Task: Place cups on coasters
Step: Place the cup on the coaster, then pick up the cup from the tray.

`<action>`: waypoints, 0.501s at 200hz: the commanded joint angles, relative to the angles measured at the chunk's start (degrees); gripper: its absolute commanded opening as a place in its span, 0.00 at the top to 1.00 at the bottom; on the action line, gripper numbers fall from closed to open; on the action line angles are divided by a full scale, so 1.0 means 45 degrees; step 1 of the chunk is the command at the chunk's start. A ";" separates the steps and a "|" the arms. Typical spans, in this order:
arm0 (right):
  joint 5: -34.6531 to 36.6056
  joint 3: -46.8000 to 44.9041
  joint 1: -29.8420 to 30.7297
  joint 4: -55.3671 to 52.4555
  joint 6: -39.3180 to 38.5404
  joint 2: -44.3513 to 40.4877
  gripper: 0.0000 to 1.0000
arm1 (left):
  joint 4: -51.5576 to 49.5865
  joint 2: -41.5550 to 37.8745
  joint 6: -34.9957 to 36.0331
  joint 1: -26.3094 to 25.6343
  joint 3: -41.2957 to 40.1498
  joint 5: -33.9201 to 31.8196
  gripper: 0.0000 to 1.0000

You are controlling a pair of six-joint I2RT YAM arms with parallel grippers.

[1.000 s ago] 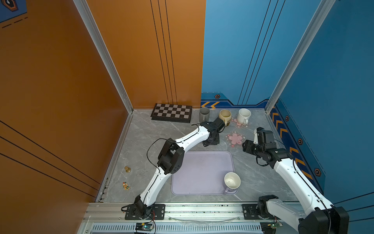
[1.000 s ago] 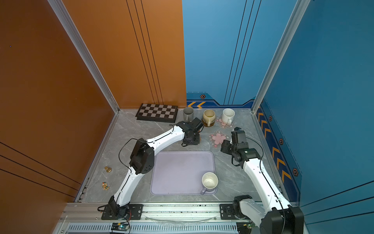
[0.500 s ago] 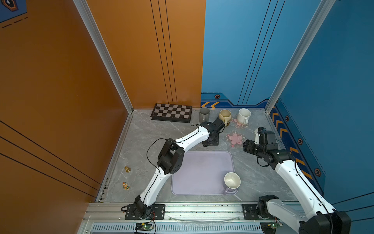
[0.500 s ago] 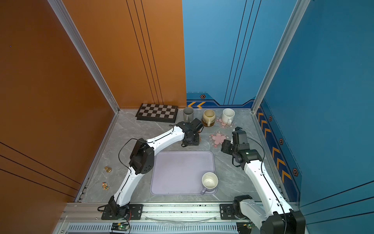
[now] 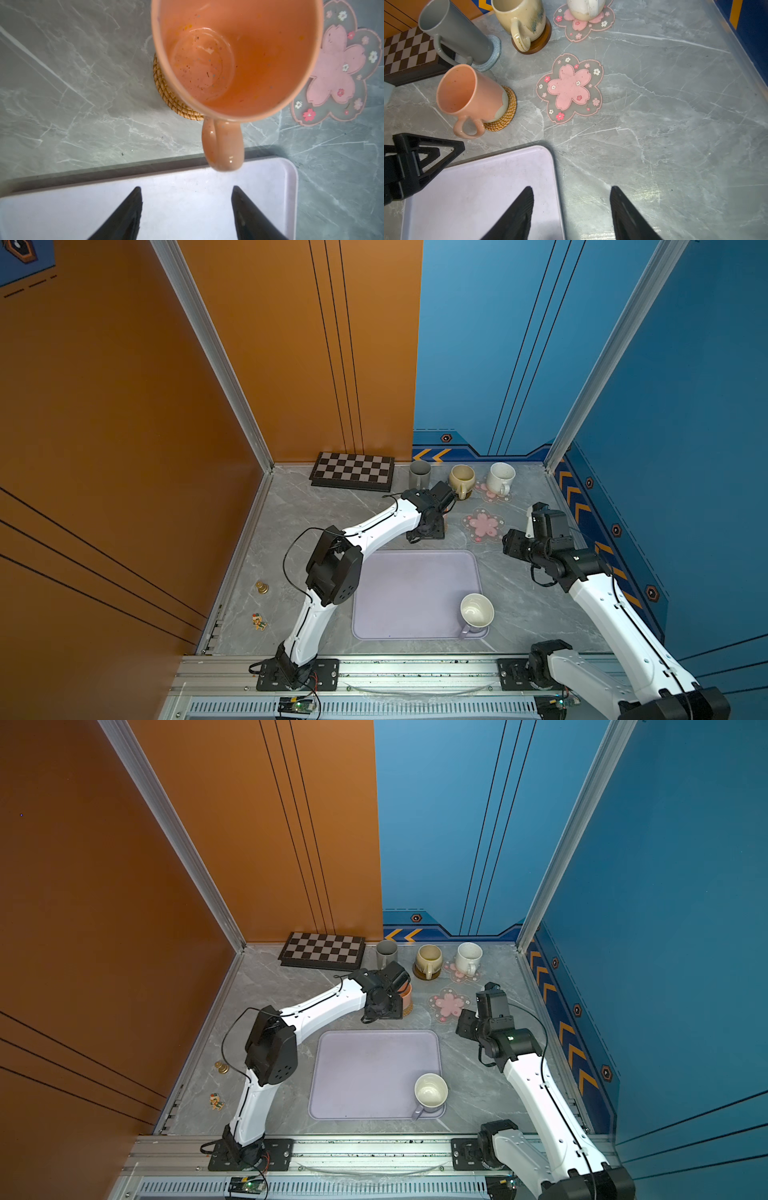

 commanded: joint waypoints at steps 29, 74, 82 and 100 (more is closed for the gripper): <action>0.1325 0.1147 0.0968 -0.2738 0.0449 -0.0600 0.39 | -0.0278 -0.2834 0.0691 -0.0688 -0.2974 -0.1665 0.33; 0.2132 0.1269 0.2707 -0.4042 0.2131 -0.1874 0.39 | -0.0279 -0.6020 0.0524 -0.1271 -0.5701 -0.3793 0.37; 0.2375 0.1285 0.3138 -0.4315 0.2555 -0.2031 0.39 | -0.0269 -0.6496 0.0482 -0.1294 -0.6074 -0.3971 0.37; 0.3050 0.1387 0.4388 -0.4861 0.3649 -0.2364 0.39 | -0.0273 -0.7368 0.0479 -0.1295 -0.6861 -0.4262 0.37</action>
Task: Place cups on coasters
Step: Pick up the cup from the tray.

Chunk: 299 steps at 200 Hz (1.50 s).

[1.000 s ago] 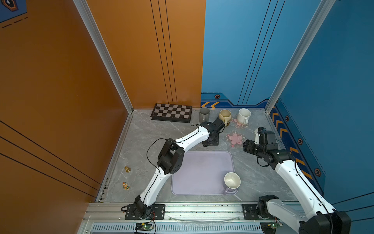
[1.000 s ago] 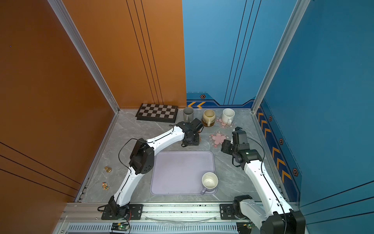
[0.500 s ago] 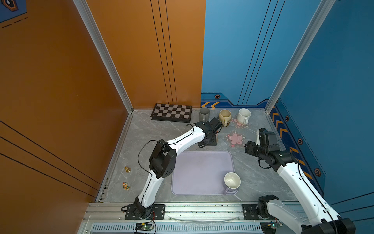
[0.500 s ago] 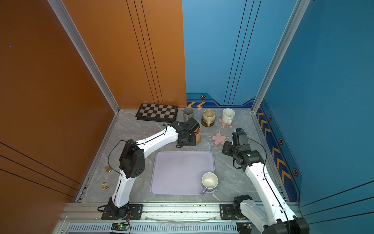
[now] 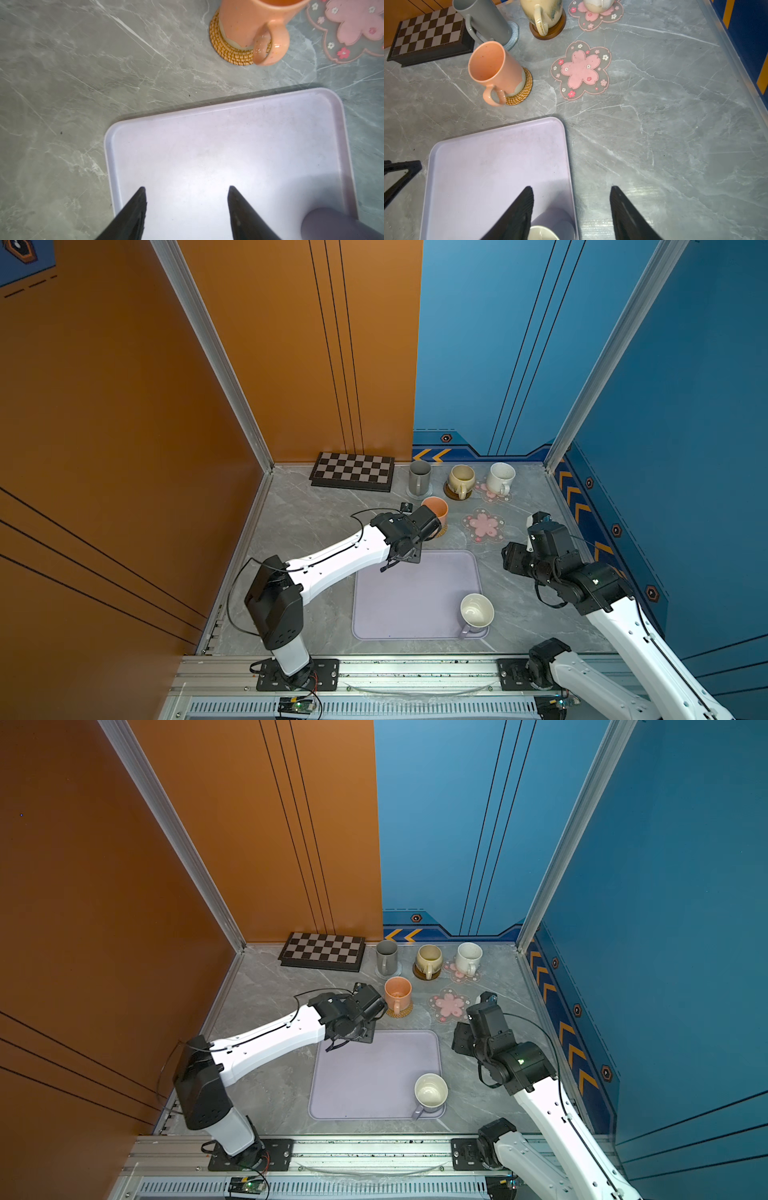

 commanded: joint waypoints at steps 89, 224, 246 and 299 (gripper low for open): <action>0.1496 0.0385 0.6209 -0.2261 0.5940 -0.0827 0.40 | -0.0198 -0.3451 -0.0112 0.0248 -0.3368 -0.1472 0.38; 0.1979 -0.0409 1.2543 -0.3121 1.1833 0.0283 0.43 | -0.0211 -0.4866 -0.0457 0.0429 -0.4216 -0.1128 0.39; 0.2144 -0.0295 1.3493 -0.3486 1.3243 0.0571 0.44 | -0.0206 -0.5037 -0.0509 0.0464 -0.4232 -0.1005 0.39; 0.2598 -0.0300 1.5879 -0.4157 1.6476 0.1529 0.44 | -0.0200 -0.5415 -0.0687 0.0518 -0.3854 -0.0720 0.38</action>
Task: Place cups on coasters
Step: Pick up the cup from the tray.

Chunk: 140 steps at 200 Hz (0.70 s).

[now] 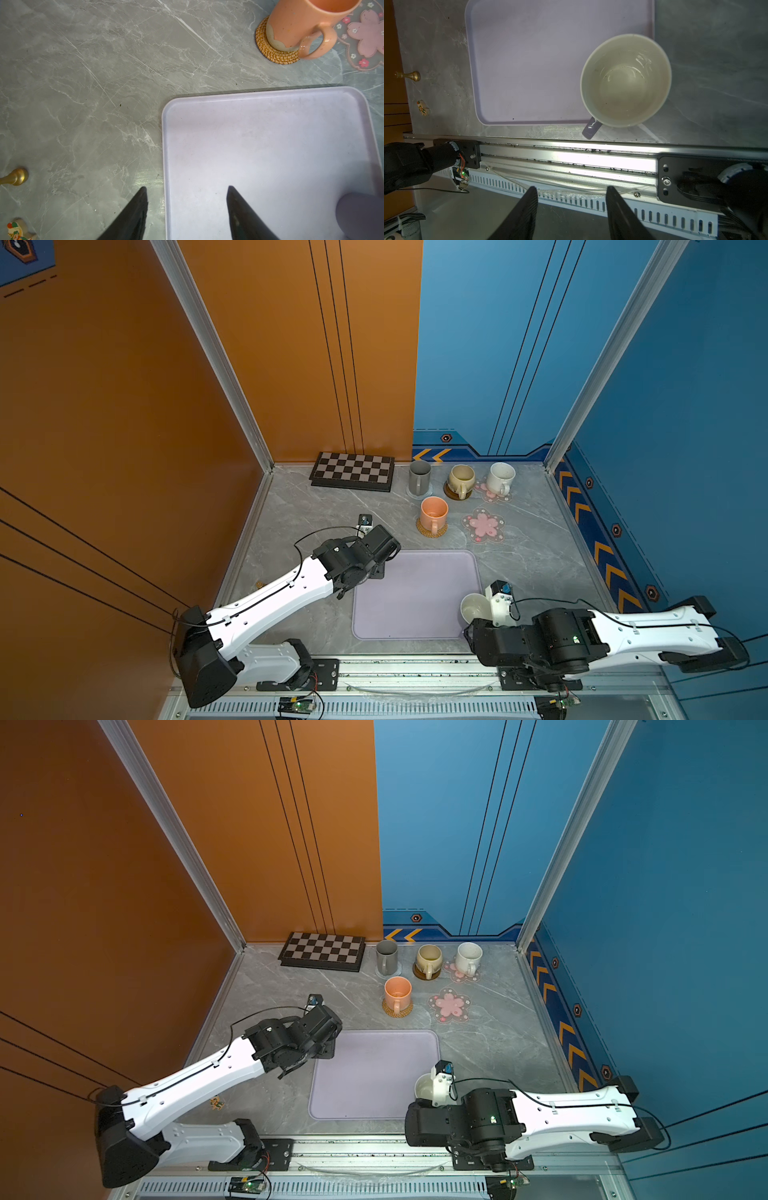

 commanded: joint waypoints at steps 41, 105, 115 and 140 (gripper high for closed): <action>0.0904 -0.0834 0.0144 -0.0201 0.2921 0.0118 0.45 | -0.0208 -0.0486 -0.0090 0.0139 0.0152 0.0463 0.38; -0.1026 -0.1386 -0.1580 0.1529 0.1602 0.1472 0.45 | -0.0222 -0.1403 -0.0174 0.0333 -0.0207 0.0564 0.38; -0.1223 -0.1456 -0.1821 0.1631 0.1507 0.1541 0.45 | -0.0210 -0.1551 -0.0175 0.0417 -0.0326 0.0598 0.38; -0.1642 -0.1696 -0.2230 0.1710 0.1638 0.1631 0.45 | -0.0211 -0.1929 -0.0214 0.0664 -0.0581 0.0773 0.38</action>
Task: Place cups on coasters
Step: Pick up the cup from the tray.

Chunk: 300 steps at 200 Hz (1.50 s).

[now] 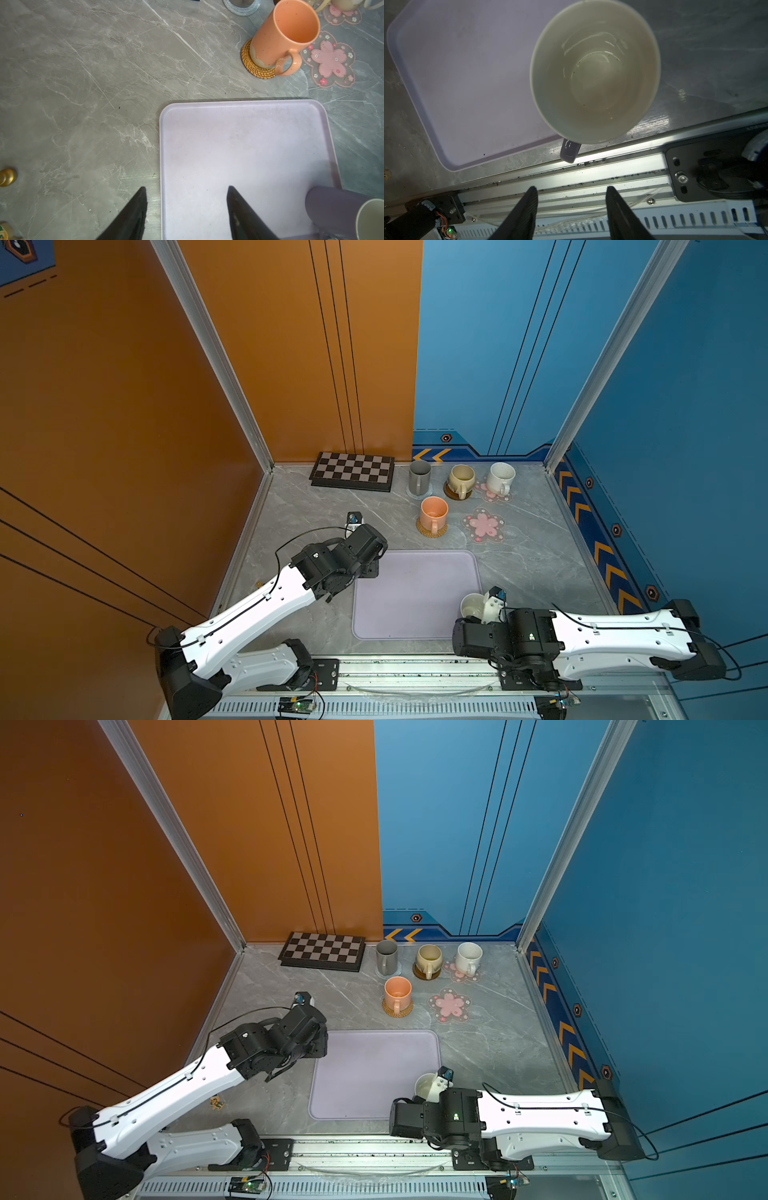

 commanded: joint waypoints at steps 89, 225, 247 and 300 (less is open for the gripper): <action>-0.1305 -0.0517 -0.1678 0.0394 -0.1293 0.1256 0.45 | -0.0215 -0.0730 -0.0009 0.0920 -0.0654 0.0630 0.38; -0.1722 -0.1917 -0.2054 0.0375 -0.2482 0.0405 0.52 | -0.0073 -0.0403 -0.0224 0.1118 -0.0686 0.0982 0.38; -0.1571 -0.2055 -0.2077 0.0319 -0.2594 0.0011 0.53 | -0.0035 -0.0285 -0.0271 0.1118 -0.0666 0.1033 0.38; -0.1093 -0.1783 -0.2504 0.0171 -0.4384 0.0292 0.59 | 0.0100 0.0008 -0.0379 0.1101 -0.0594 0.1264 0.38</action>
